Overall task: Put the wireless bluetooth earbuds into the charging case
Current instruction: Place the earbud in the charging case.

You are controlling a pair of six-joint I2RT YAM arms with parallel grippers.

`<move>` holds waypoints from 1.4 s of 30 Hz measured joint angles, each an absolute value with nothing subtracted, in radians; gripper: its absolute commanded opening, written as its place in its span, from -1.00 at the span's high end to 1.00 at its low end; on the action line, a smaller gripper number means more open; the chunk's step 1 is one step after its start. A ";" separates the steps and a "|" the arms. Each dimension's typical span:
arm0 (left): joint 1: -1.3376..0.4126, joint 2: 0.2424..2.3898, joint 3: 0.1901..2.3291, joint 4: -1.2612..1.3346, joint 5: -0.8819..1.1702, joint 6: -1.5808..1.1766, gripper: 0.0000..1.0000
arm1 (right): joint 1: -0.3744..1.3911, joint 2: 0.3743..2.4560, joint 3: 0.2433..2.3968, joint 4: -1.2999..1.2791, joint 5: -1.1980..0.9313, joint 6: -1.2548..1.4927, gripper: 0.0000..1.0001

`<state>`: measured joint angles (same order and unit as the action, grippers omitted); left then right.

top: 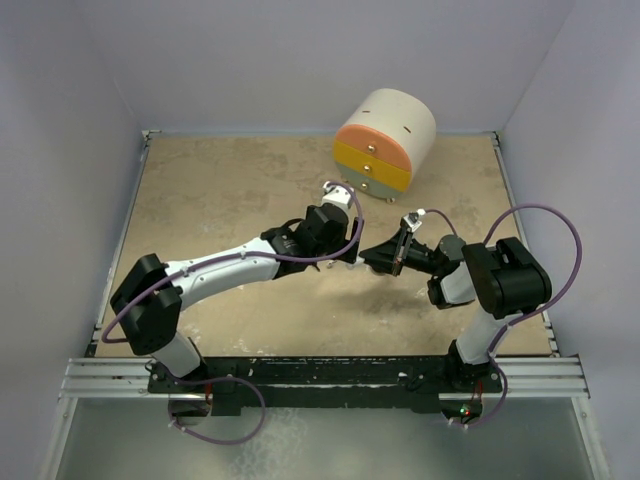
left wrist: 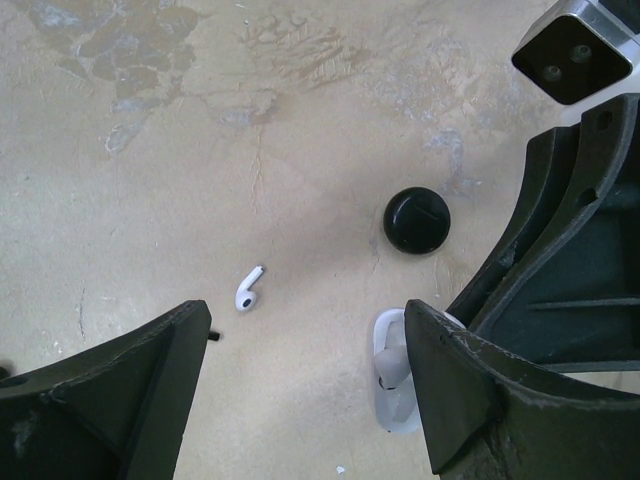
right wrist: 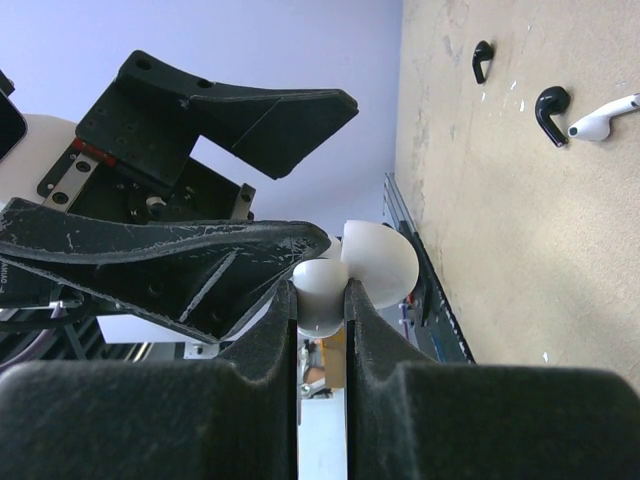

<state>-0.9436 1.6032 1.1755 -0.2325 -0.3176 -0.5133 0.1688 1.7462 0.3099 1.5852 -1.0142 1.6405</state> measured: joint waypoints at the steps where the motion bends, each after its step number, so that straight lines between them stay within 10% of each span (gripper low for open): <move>1: -0.944 1.605 1.177 -0.234 -0.316 -0.513 -0.56 | 0.169 1.746 0.310 1.584 -1.015 1.641 1.00; 42: -0.967 1.594 1.206 -0.311 -0.319 -0.505 -0.57 | 0.169 1.746 0.310 1.584 -1.041 1.638 1.00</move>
<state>-0.9672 1.5936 1.2064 -0.3107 -0.3195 -0.5049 0.1692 1.7458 0.3099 1.5845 -1.0412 1.6379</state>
